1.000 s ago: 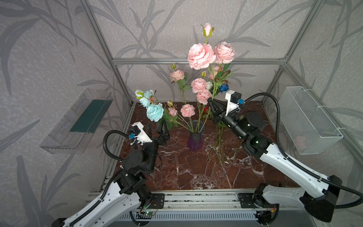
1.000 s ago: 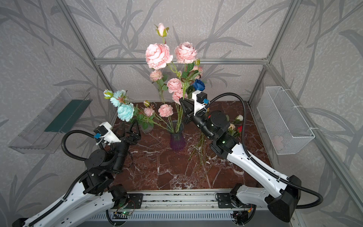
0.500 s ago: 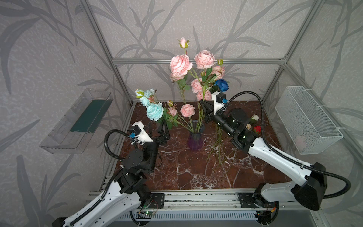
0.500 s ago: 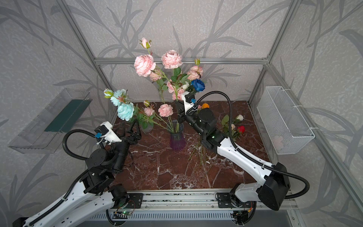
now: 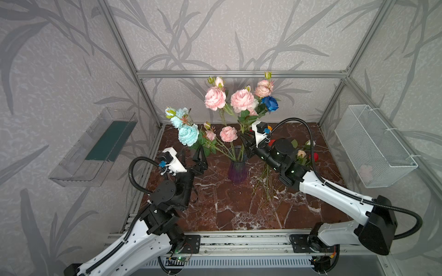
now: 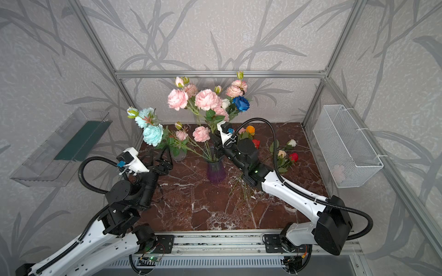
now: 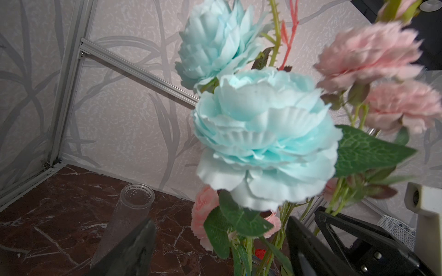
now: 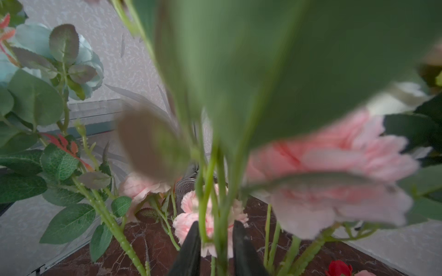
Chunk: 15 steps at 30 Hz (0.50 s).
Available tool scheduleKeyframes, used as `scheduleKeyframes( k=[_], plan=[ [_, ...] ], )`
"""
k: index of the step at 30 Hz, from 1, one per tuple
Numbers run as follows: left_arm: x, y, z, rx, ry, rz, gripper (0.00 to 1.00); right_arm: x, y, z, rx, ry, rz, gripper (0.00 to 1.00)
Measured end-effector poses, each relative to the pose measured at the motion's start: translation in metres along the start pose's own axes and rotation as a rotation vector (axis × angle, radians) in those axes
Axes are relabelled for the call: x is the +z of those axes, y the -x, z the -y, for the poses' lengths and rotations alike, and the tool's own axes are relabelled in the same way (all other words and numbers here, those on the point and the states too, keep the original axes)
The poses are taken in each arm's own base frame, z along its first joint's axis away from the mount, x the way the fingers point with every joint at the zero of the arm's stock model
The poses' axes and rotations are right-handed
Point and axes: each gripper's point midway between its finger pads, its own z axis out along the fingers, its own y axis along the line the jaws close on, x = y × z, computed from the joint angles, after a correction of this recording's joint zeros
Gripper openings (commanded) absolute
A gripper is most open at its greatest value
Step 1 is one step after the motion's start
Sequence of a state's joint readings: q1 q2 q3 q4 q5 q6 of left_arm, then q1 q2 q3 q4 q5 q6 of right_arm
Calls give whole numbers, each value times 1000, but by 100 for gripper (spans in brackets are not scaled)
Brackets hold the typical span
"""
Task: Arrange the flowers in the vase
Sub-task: 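Carry the pink roses over the purple vase and lower their stems in, then open the right gripper and draw it back from the vase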
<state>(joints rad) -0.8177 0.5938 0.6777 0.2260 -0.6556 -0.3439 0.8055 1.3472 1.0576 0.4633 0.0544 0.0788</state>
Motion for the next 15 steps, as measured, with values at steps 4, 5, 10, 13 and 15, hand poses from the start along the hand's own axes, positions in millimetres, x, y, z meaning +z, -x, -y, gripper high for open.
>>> scheduleKeyframes(
  k=[4, 5, 10, 13, 15],
  plan=[
    [1, -2, 0, 4, 0, -5, 86, -3, -19, 0, 2, -17, -49, 38],
    [1, -2, 0, 5, 0, -6, 86, -4, -22, 0, 3, -21, -57, 38],
    [2, -4, 1, 4, 1, -9, 86, -13, -17, 0, 5, -43, -52, 40],
    [3, -5, 1, 4, 2, -12, 86, -23, -4, -3, 9, -42, -25, 42],
    [3, -6, 1, 5, 3, -13, 86, -31, 4, -7, 11, -36, -10, 43]
  ],
)
